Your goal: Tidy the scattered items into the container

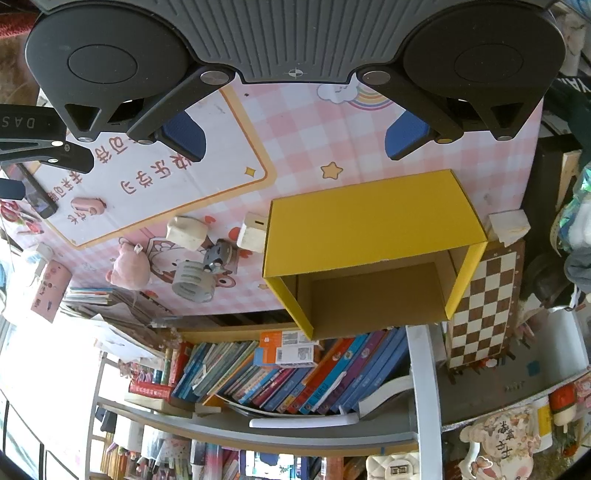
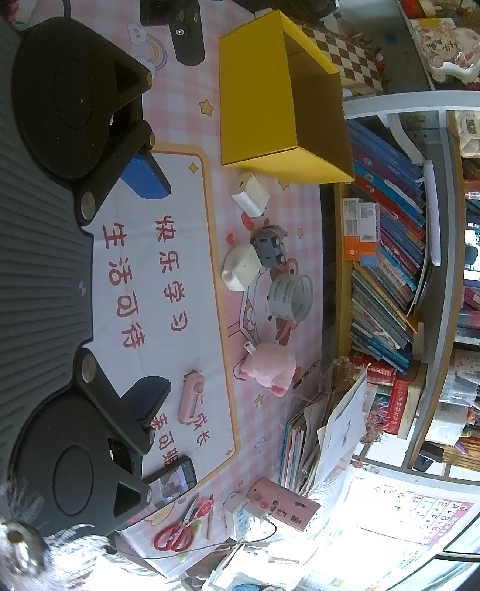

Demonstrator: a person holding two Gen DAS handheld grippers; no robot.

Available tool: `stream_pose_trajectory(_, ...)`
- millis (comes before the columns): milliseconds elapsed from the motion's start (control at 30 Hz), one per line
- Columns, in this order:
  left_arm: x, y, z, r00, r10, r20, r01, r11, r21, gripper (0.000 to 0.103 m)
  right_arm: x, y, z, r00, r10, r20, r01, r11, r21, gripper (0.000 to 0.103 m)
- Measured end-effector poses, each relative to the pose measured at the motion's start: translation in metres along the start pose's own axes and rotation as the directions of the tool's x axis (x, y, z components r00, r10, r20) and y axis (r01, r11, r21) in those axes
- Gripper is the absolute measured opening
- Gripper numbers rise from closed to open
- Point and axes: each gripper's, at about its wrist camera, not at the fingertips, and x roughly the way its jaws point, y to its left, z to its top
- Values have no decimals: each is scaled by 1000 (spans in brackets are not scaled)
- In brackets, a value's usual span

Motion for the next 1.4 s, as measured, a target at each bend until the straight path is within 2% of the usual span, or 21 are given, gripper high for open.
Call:
stream_pose_trajectory(1067, 9, 7, -8, 999, -32, -37, 31, 999, -16, 103, 9, 6, 4, 999, 5, -46, -5, 1000, -3, 103)
stream_pose_trajectory(1400, 9, 6, -8, 998, -35, -44, 35, 999, 11, 103, 11, 7, 0, 999, 8, -48, -8, 1000, 6, 103)
